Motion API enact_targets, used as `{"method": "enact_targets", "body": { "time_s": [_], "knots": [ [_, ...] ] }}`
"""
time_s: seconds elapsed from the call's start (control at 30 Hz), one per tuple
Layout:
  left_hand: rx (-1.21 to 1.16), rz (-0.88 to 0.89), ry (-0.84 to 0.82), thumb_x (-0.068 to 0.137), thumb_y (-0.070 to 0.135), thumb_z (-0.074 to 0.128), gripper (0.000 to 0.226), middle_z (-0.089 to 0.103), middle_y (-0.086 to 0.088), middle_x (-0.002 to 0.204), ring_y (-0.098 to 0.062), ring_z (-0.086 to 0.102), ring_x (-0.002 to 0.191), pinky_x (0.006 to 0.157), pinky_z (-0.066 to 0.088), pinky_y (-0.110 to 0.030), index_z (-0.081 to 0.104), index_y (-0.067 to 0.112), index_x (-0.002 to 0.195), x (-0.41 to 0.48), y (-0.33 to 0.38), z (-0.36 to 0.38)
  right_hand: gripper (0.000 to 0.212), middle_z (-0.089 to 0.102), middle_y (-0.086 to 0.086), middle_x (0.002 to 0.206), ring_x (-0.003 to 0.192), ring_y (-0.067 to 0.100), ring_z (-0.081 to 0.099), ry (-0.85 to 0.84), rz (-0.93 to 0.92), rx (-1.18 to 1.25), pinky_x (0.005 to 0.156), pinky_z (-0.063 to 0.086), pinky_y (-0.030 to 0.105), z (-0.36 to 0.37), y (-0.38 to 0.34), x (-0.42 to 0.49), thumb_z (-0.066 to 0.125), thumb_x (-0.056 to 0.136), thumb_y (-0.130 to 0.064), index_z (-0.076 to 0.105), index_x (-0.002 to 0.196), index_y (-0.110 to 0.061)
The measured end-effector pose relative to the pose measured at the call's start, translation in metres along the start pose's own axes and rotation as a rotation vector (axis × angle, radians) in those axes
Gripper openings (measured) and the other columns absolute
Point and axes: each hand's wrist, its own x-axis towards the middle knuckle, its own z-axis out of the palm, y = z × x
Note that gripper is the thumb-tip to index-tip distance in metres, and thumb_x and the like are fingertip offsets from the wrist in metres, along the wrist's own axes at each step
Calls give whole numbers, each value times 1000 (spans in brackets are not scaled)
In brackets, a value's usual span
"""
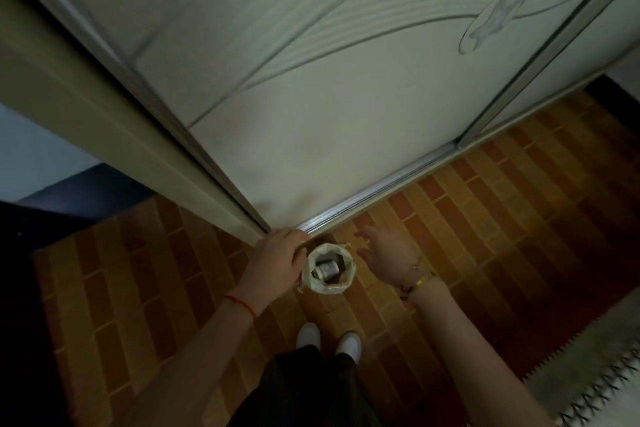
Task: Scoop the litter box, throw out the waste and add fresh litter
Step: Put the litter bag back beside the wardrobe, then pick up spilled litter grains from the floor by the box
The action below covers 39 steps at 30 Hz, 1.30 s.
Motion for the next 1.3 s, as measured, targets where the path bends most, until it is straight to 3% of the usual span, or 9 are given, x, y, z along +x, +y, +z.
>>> {"method": "enact_targets", "body": {
  "time_s": [0.17,0.37,0.73,0.97,1.13,1.3],
  "knots": [
    [-3,71,26,93,20,55,30,63,0,119,-20,52,116,98,44,-34,61,19,122,-32,31,-52,32,66,6,116,110,26,57,39,-28,4,90,49,39,-52,-33,-44,56,91,-26,61,121,-18],
    [-48,130,32,97,21,51,29,60,1,124,-18,50,118,100,44,-35,59,19,125,-66,56,-104,37,62,5,124,118,24,54,153,-63,-20,99,44,38,-92,-71,-88,56,92,-29,57,127,-17],
    [-54,144,116,99,20,48,30,59,4,121,-14,50,116,99,44,-35,58,19,127,-127,75,-154,36,60,2,127,120,21,50,211,-186,-42,100,43,39,-111,-113,-138,53,95,-31,54,129,-19],
    [-95,-26,241,98,20,49,31,58,6,124,-12,49,115,96,40,-26,58,21,128,-155,83,-156,37,59,2,128,121,22,49,140,-352,-47,101,42,37,-126,-119,-133,52,96,-30,54,130,-17],
    [-126,-195,369,99,23,47,31,55,7,129,-9,46,123,102,40,-28,56,25,129,-169,105,-141,36,61,3,126,119,22,52,70,-472,-60,100,43,36,-147,-107,-120,53,95,-30,56,129,-17],
    [-170,-349,547,97,21,51,29,59,3,124,-11,52,116,99,46,-36,57,23,126,-193,125,-118,35,60,0,129,121,20,51,-42,-641,-158,102,40,32,-159,-102,-108,51,96,-29,56,129,-19]
  ]
}}
